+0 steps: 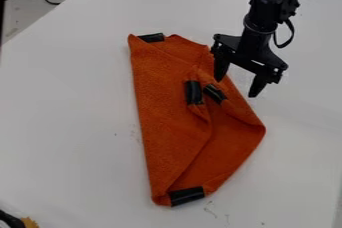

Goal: Unfold the cloth from bottom left to top right

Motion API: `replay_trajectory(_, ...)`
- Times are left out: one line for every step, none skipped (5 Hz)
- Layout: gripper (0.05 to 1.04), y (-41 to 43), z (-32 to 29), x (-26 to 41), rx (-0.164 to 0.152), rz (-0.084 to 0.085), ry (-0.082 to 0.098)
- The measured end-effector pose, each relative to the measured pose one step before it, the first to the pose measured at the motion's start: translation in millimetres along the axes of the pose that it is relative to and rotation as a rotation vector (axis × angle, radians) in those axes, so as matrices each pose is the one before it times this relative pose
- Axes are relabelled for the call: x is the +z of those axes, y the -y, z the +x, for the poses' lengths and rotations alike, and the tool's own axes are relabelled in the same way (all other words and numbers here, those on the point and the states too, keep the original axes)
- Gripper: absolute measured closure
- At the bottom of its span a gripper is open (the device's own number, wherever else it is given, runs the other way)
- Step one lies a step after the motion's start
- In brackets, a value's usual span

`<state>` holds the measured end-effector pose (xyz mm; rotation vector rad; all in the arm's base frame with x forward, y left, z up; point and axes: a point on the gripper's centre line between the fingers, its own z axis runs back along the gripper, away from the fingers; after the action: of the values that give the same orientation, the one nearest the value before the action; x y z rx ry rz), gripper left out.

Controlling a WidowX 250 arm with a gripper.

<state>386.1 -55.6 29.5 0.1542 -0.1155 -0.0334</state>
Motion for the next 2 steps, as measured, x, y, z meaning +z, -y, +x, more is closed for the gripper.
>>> replay_trajectory(0.080, -12.77, -16.92, -12.44, 0.0566, -0.0023, -0.0233)
replay_trajectory(0.083, -13.35, -5.36, 10.81, 0.0571, 0.0099, 0.0320)
